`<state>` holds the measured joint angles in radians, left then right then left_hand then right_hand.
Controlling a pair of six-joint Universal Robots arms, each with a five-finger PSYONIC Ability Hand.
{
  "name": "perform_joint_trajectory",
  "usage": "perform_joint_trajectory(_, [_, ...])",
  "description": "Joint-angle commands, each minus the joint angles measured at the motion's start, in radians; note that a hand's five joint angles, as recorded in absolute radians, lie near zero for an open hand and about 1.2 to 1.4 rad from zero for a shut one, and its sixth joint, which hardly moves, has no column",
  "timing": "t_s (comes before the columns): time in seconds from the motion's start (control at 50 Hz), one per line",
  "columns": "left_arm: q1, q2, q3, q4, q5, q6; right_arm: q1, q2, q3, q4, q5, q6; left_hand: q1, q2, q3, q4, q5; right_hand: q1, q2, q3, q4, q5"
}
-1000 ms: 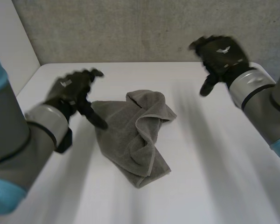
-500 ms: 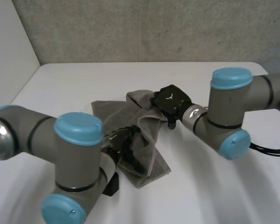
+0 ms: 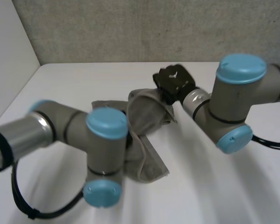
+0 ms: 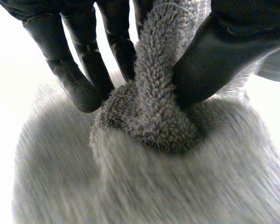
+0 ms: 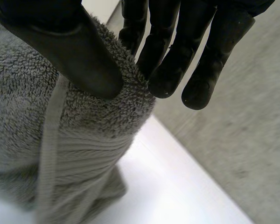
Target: Fold the towel.
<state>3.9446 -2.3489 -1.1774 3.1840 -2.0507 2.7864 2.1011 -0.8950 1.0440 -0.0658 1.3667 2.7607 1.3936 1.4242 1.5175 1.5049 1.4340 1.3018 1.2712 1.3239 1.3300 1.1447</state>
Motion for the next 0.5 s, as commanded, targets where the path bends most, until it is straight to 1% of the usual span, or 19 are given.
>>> perform_joint_trajectory(0.02, [0.137, 0.201, 0.016, 0.002, 0.021, 0.128, -0.084, -0.191, 0.013, -0.025, 0.043, 0.016, 0.003, -0.028, -0.121, -0.109, -0.212, 0.094, 0.125, 0.072, 0.066, 0.077])
perform_joint_trajectory(0.06, [0.165, 0.297, 0.012, 0.002, 0.07, 0.168, -0.105, -0.234, 0.022, 0.012, 0.026, 0.005, 0.003, -0.028, -0.121, -0.109, -0.212, 0.094, 0.125, 0.072, 0.066, 0.077])
perform_joint_trajectory(0.08, [0.165, 0.298, 0.012, 0.002, 0.07, 0.168, -0.118, -0.264, 0.027, 0.08, -0.015, -0.018, 0.003, -0.028, -0.121, -0.109, -0.212, 0.094, 0.125, 0.072, 0.066, 0.077])
perform_joint_trajectory(0.1, [0.168, 0.33, 0.007, 0.001, 0.113, 0.188, -0.118, -0.265, 0.027, 0.081, -0.015, -0.018, 0.003, -0.028, -0.121, -0.109, -0.212, 0.094, 0.125, 0.072, 0.066, 0.077])
perform_joint_trajectory(0.12, [0.168, 0.33, 0.007, 0.001, 0.113, 0.188, -0.115, -0.287, 0.027, 0.171, -0.067, -0.054, 0.003, -0.028, -0.121, -0.109, -0.212, 0.094, 0.125, 0.072, 0.066, 0.077])
perform_joint_trajectory(0.14, [0.163, 0.35, 0.002, -0.003, 0.165, 0.211, -0.121, -0.294, 0.028, 0.266, -0.122, -0.106, 0.003, -0.028, -0.121, -0.109, -0.212, 0.094, 0.125, 0.072, 0.066, 0.077])
perform_joint_trajectory(0.16, [0.156, 0.362, -0.005, -0.004, 0.22, 0.238, -0.121, -0.294, 0.028, 0.267, -0.123, -0.107, 0.003, -0.028, -0.121, -0.109, -0.212, 0.094, 0.125, 0.072, 0.066, 0.077])
perform_joint_trajectory(0.18, [0.156, 0.362, -0.005, -0.004, 0.221, 0.239, -0.118, -0.292, 0.034, 0.352, -0.161, -0.163, 0.003, -0.028, -0.121, -0.109, -0.212, 0.094, 0.125, 0.072, 0.066, 0.077])
perform_joint_trajectory(0.2, [0.154, 0.361, -0.016, -0.009, 0.271, 0.277, -0.118, -0.292, 0.034, 0.353, -0.161, -0.164, 0.003, -0.028, -0.121, -0.109, -0.212, 0.094, 0.125, 0.072, 0.066, 0.077])
perform_joint_trajectory(0.22, [0.153, 0.355, -0.024, -0.019, 0.32, 0.327, -0.112, -0.283, 0.039, 0.454, -0.191, -0.238, 0.003, -0.028, -0.121, -0.109, -0.212, 0.094, 0.125, 0.072, 0.066, 0.077])
perform_joint_trajectory(0.24, [0.153, 0.355, -0.024, -0.019, 0.32, 0.328, -0.112, -0.283, 0.039, 0.455, -0.192, -0.239, 0.003, -0.028, -0.121, -0.109, -0.212, 0.094, 0.125, 0.072, 0.066, 0.077])
perform_joint_trajectory(0.28, [0.15, 0.315, -0.022, -0.047, 0.375, 0.471, -0.102, -0.248, 0.016, 0.538, -0.181, -0.341, 0.003, -0.028, -0.121, -0.109, -0.212, 0.094, 0.125, 0.072, 0.066, 0.077])
perform_joint_trajectory(0.32, [0.15, 0.315, -0.022, -0.047, 0.376, 0.472, -0.098, -0.233, -0.011, 0.508, -0.169, -0.349, 0.003, -0.028, -0.121, -0.109, -0.212, 0.094, 0.125, 0.072, 0.066, 0.077])
perform_joint_trajectory(0.36, [0.148, 0.231, 0.037, -0.053, 0.369, 0.63, -0.096, -0.22, -0.05, 0.448, -0.153, -0.339, 0.003, -0.028, -0.121, -0.109, -0.212, 0.094, 0.125, 0.072, 0.066, 0.077])
perform_joint_trajectory(0.38, [0.148, 0.23, 0.038, -0.053, 0.369, 0.631, -0.095, -0.214, -0.079, 0.376, -0.134, -0.317, 0.003, -0.028, -0.121, -0.109, -0.212, 0.094, 0.125, 0.072, 0.066, 0.077])
perform_joint_trajectory(0.42, [0.148, 0.195, 0.143, -0.058, 0.345, 0.726, -0.095, -0.214, -0.099, 0.306, -0.109, -0.284, 0.003, -0.028, -0.121, -0.109, -0.212, 0.094, 0.125, 0.072, 0.066, 0.077])
perform_joint_trajectory(0.46, [0.15, 0.194, 0.174, -0.059, 0.337, 0.743, -0.095, -0.213, -0.118, 0.259, -0.078, -0.236, 0.003, -0.028, -0.121, -0.109, -0.212, 0.094, 0.125, 0.072, 0.066, 0.077])
perform_joint_trajectory(0.48, [0.15, 0.194, 0.174, -0.059, 0.337, 0.743, -0.095, -0.213, -0.122, 0.248, -0.045, -0.184, 0.003, -0.028, -0.121, -0.109, -0.212, -0.285, -0.255, -0.307, -0.313, -0.303])
perform_joint_trajectory(0.5, [0.151, 0.197, 0.192, -0.061, 0.33, 0.745, -0.095, -0.211, -0.119, 0.26, -0.01, -0.137, 0.003, -0.028, -0.121, -0.109, -0.212, -0.908, -0.878, -0.93, -0.936, -0.926])
